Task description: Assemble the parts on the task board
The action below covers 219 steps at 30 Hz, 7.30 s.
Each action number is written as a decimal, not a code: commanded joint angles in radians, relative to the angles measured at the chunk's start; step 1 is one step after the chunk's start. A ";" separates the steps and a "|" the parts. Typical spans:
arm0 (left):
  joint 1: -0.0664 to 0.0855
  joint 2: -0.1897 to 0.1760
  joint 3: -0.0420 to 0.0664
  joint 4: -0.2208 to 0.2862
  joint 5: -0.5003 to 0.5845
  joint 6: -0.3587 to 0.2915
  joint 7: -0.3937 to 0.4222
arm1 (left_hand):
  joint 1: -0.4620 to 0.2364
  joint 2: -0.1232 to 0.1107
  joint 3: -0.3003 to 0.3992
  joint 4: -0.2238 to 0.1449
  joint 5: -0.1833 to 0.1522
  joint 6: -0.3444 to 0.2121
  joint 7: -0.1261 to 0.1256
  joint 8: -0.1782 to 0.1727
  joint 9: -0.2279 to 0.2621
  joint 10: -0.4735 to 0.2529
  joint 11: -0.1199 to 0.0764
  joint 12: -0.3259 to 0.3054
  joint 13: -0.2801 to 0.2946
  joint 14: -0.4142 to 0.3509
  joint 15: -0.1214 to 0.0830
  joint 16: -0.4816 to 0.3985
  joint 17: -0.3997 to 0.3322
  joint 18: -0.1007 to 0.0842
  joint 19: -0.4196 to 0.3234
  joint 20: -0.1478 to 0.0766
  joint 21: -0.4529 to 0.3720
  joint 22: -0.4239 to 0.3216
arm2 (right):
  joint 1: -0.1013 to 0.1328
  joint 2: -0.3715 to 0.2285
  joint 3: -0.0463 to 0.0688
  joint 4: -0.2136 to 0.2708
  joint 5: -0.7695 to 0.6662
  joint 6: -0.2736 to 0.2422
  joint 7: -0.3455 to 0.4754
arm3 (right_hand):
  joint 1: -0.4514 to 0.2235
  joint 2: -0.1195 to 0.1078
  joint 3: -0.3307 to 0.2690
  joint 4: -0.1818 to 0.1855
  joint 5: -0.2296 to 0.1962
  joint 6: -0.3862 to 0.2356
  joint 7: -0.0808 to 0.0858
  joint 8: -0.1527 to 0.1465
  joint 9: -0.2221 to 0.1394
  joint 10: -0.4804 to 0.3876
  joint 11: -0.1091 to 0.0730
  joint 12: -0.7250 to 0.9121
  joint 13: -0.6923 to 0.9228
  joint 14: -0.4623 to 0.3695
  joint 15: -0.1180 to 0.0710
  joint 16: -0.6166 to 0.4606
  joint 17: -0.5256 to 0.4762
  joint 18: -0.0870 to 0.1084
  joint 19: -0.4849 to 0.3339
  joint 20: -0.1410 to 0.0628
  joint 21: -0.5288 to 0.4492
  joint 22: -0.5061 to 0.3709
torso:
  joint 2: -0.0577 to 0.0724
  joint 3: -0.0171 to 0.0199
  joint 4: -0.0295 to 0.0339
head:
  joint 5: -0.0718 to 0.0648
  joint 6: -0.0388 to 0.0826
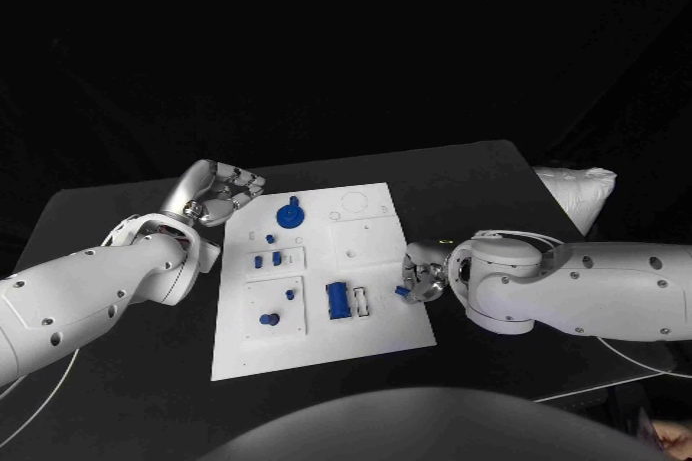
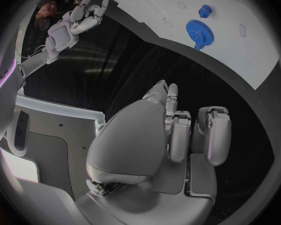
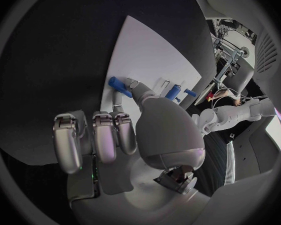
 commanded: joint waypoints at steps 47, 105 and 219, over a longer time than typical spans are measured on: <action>0.001 0.004 0.001 0.002 0.004 0.017 0.003 | -0.011 0.004 0.008 0.001 -0.004 0.007 -0.001 -0.003 0.002 0.004 0.002 -0.003 0.000 0.104 -0.004 -0.005 0.263 -0.016 0.084 -0.004 0.001 0.254 | 0.082 -0.003 -0.007 -0.021 0.852 -0.160 0.121 | -0.026 -0.008 0.087 -0.015 0.042 0.198 -0.023 -0.160 -0.493 0.102 -0.013 0.003 0.264 0.104 -0.010 0.004 0.263 -0.014 0.105 -0.010 0.004 0.263 | -0.001 -0.0005 0.0003 | 0.030 0.000; 0.001 0.003 0.001 0.004 0.002 0.021 0.000 | -0.011 0.004 0.008 0.001 -0.004 0.007 -0.001 -0.003 0.002 0.004 0.002 -0.003 0.000 0.104 -0.004 -0.005 0.263 -0.016 0.084 -0.004 0.001 0.254 | 0.045 0.104 -0.008 -0.121 1.039 -0.154 0.121 | -0.045 -0.011 0.050 0.004 -0.042 0.181 -0.010 -0.217 -0.538 0.102 -0.004 0.003 0.264 0.104 -0.010 0.004 0.263 -0.014 0.105 -0.013 0.004 0.263 | 0.001 -0.0006 0.0005 | 0.043 0.000; 0.001 0.007 0.001 0.003 0.001 0.025 0.000 | -0.014 0.003 0.011 0.001 -0.004 0.007 -0.001 -0.003 0.002 0.004 0.001 -0.004 0.000 0.104 -0.005 -0.005 0.263 -0.016 0.083 -0.005 0.000 0.254 | 0.046 0.103 -0.008 -0.094 0.995 -0.183 0.098 | -0.223 -0.028 -0.151 0.149 -0.169 0.187 -0.015 -0.148 -0.558 0.102 -0.005 0.003 0.264 0.104 0.002 0.004 0.263 -0.014 0.105 0.004 0.004 0.263 | 0.000 -0.0007 0.0003 | 0.043 0.000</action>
